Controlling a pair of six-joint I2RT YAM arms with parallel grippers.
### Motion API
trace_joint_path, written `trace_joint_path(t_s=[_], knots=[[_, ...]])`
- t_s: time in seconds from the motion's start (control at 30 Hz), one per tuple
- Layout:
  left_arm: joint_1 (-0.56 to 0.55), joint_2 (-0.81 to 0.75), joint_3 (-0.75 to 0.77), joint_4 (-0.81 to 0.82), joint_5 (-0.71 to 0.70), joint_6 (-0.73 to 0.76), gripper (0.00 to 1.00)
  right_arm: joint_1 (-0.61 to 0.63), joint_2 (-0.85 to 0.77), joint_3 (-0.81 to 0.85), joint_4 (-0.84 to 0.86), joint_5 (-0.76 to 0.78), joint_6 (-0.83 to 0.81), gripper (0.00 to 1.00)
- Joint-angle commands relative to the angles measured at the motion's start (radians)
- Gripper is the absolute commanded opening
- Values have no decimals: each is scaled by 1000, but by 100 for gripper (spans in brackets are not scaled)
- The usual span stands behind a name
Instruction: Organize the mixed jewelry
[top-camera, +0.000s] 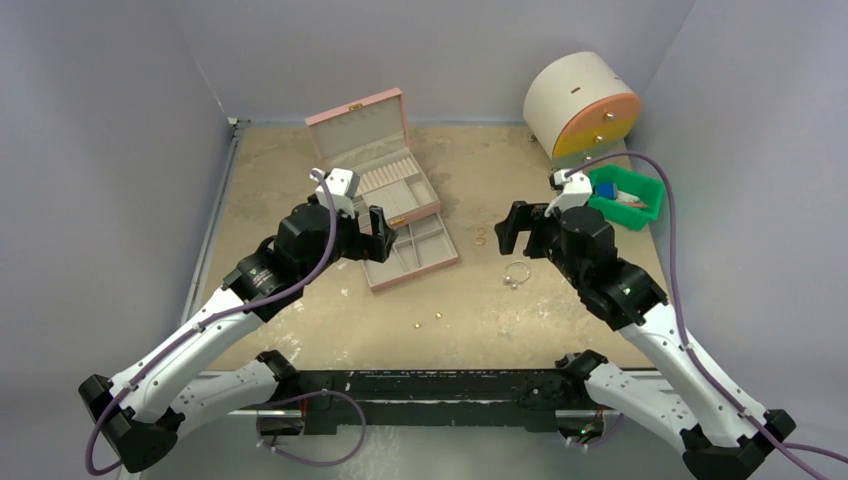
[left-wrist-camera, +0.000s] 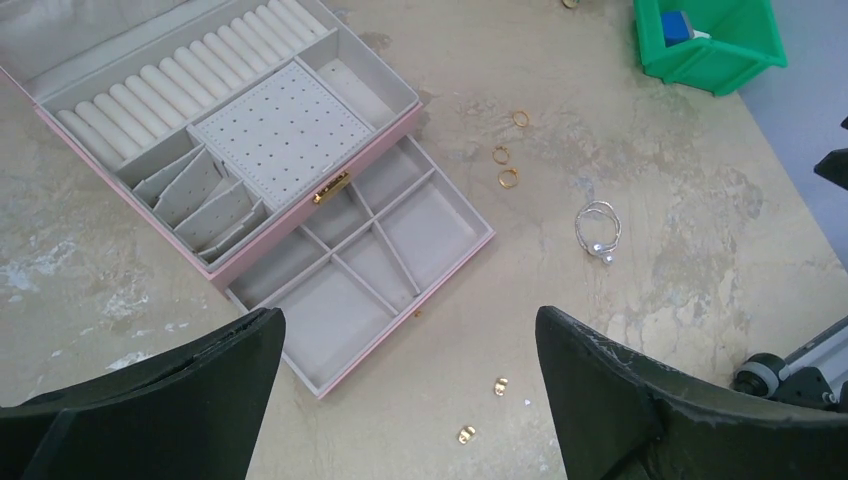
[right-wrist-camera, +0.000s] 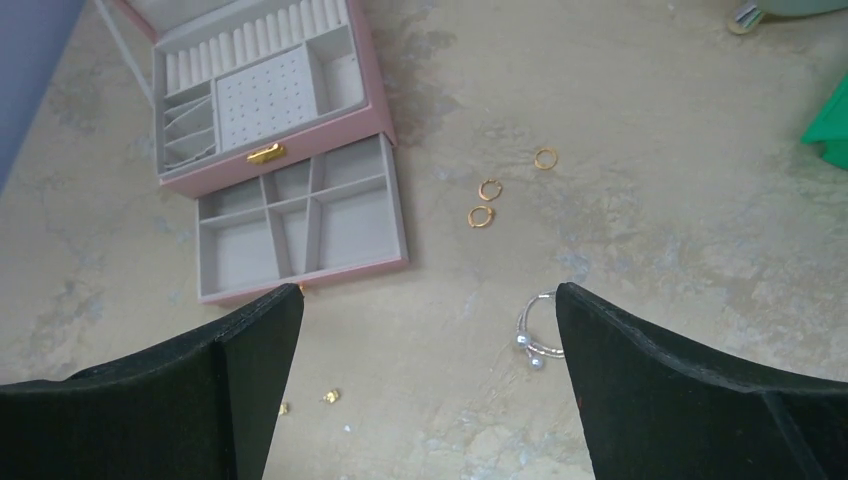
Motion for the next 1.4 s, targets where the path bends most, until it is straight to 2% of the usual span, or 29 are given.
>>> trace_joint_path(t_s=[0.0,0.1,0.23,0.6,0.87,1.37], knots=[[-7,-16,10,26,-31,14,96,2,18,19,10,93,3,99],[-7,-14,8,30,-25,11,96,2,38,39,1,75,-31,99],[-8,-6,14,21,-29,12,95,2,23,3,68,0,-79,99],[-7,-20,13,20,-32,7,95,2,107,-40,110,44,-134,98],[-7,-37,14,3,-72,22,95,0,202,-61,104,74,-68,91],[-7,-48,13,-5,-85,27,95,-41,352,-204,139,86,147,80]])
